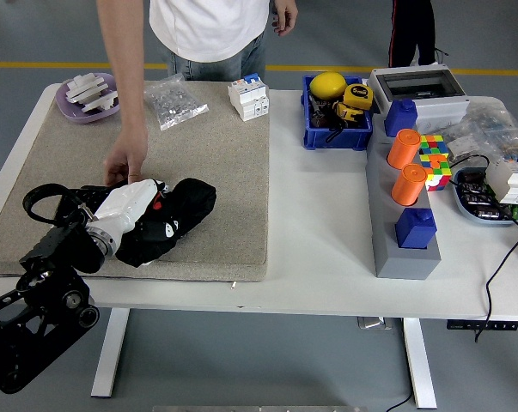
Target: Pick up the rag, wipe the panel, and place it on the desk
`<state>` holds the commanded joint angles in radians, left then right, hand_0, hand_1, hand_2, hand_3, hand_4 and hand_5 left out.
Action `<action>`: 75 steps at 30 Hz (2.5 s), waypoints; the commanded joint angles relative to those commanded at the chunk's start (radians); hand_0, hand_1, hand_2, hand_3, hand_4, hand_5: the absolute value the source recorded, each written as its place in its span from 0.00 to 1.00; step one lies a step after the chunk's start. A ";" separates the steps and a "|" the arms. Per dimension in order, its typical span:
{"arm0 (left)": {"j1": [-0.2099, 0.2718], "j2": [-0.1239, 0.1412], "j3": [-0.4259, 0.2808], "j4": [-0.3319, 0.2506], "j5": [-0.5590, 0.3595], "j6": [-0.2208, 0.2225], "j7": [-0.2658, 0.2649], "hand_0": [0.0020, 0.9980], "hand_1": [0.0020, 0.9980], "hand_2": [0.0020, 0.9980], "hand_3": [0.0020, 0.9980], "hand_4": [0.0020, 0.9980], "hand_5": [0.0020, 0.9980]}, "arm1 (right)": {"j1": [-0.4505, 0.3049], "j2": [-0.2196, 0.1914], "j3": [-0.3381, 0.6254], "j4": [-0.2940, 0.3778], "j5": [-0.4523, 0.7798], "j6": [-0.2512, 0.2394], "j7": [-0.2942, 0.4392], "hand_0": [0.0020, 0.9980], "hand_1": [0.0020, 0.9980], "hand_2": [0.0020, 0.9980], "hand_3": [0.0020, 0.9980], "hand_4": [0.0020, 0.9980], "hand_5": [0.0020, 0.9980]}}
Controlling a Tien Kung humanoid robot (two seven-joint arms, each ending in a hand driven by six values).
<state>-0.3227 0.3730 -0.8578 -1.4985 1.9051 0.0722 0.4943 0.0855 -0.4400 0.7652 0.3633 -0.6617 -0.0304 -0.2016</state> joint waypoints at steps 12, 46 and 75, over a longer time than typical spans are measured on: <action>0.020 0.009 -0.038 0.012 0.021 0.009 0.011 0.23 0.18 0.55 0.55 0.42 0.00 | -0.001 0.001 0.004 0.000 -0.001 0.000 0.000 0.76 0.61 0.63 0.61 1.00 0.63; 0.103 0.062 -0.300 0.119 0.083 0.016 0.041 0.22 0.18 0.55 0.55 0.45 0.00 | -0.002 0.000 0.014 0.003 -0.010 -0.001 -0.001 0.76 0.61 0.63 0.61 1.00 0.63; 0.095 0.063 -0.253 0.076 0.085 0.011 0.061 0.23 0.18 0.55 0.55 0.46 0.00 | -0.003 -0.001 0.011 0.004 -0.009 -0.003 -0.001 0.76 0.61 0.63 0.61 1.00 0.63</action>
<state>-0.2281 0.4358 -1.1111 -1.4229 1.9897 0.0834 0.5554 0.0828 -0.4413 0.7764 0.3673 -0.6710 -0.0330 -0.2029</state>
